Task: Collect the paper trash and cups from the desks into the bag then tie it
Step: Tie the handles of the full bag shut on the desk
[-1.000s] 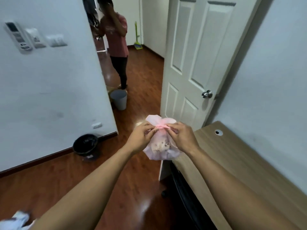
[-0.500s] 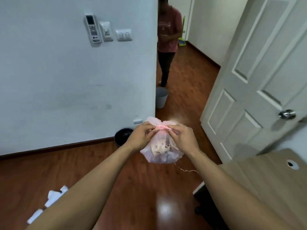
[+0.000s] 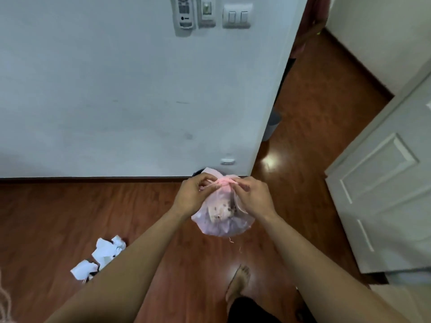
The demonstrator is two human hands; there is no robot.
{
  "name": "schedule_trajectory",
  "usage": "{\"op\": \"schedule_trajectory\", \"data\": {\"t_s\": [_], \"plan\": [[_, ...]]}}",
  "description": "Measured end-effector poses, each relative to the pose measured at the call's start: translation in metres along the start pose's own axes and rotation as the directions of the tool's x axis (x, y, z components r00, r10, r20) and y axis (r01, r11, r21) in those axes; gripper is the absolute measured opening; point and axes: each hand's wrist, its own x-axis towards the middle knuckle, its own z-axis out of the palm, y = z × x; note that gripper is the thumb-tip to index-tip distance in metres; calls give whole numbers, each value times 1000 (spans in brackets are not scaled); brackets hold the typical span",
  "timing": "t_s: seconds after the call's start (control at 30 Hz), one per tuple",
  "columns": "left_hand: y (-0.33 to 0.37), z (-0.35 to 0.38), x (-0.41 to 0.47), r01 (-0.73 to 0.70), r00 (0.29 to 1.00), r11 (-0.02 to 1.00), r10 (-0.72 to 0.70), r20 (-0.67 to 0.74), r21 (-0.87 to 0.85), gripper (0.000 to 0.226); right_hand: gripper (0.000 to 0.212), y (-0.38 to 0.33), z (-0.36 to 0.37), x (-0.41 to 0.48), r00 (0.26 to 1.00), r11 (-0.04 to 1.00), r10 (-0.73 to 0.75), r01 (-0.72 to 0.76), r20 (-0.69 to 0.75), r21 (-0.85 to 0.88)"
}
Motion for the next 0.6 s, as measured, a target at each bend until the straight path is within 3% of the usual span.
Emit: {"op": "schedule_trajectory", "data": {"t_s": [0.13, 0.37, 0.6], "plan": [[-25, -12, 42, 67, 994, 998, -66, -92, 14, 17, 24, 13, 28, 62, 996, 999, 31, -30, 87, -12], [-58, -35, 112, 167, 979, 981, -153, -132, 99, 5, 23, 28, 66, 159, 977, 999, 21, -29, 213, 35], [-104, -63, 181, 238, 971, 965, -232, -63, 107, 11, 24, 36, 116, 231, 955, 993, 72, -95, 288, 69]]}}
